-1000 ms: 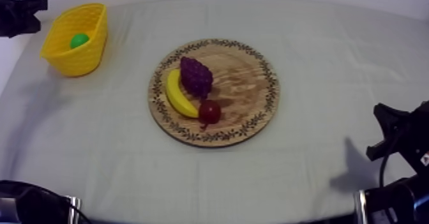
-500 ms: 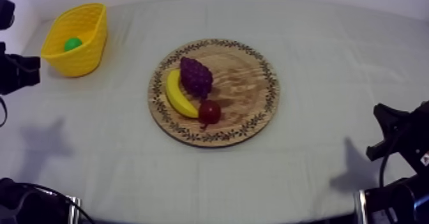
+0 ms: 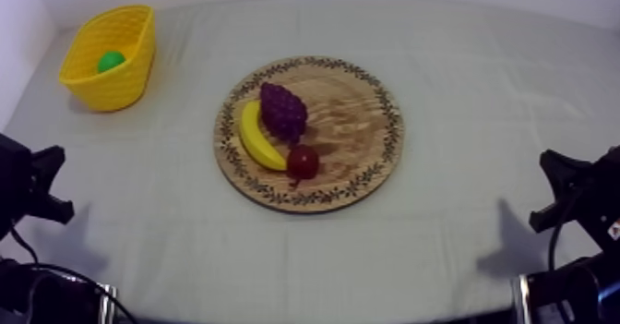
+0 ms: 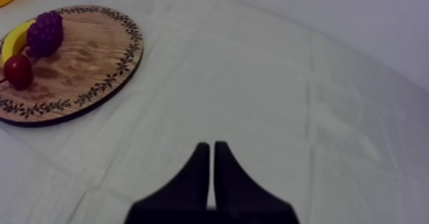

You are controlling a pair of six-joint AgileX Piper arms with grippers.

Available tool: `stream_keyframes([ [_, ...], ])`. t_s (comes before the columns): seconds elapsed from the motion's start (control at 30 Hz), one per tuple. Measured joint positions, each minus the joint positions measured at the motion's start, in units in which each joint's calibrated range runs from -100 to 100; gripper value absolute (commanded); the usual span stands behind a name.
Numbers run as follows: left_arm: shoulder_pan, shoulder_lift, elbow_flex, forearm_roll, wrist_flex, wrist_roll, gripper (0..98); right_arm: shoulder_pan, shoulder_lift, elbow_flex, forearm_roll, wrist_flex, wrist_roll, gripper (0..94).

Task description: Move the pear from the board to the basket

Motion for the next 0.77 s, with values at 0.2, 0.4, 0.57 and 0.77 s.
stream_keyframes([
  [0.2,-1.2,-10.93,8.58,0.67,-2.07,-1.27,0.0,0.0,0.0,0.0,0.0,0.0,0.0,0.4],
  [0.4,-0.64,-13.57,10.24,0.73,-2.48,0.9,0.1,0.0,0.0,0.0,0.0,0.0,0.05,0.4],
  [0.57,-0.28,-13.73,10.3,0.68,-2.5,7.58,0.1,0.0,0.0,0.0,0.0,0.0,0.05,0.4],
  [0.77,-0.21,-13.73,10.36,0.68,-2.5,15.77,0.1,0.0,0.0,0.0,0.0,0.0,-0.01,0.4],
])
